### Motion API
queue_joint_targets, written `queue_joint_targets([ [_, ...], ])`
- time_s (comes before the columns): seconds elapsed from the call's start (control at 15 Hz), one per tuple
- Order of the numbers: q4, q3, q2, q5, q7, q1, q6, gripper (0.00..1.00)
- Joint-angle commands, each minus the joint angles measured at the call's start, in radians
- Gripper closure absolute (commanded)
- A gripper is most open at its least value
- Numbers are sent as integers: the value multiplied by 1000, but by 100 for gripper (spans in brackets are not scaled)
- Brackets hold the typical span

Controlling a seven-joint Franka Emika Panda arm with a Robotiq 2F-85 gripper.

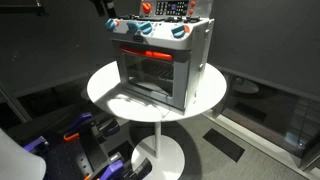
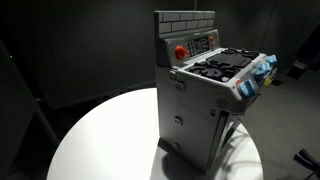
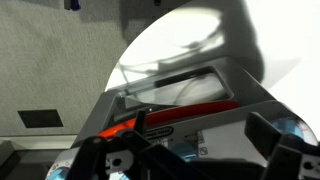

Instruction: Press the bottom right orange button on the stove

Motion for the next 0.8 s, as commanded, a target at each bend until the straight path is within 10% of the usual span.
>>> queue_joint_targets([
  [0.0,2,-8,2,-7,5,8,-2,0],
  [0.73,134,-17,97,-79,41,-111,137,0],
])
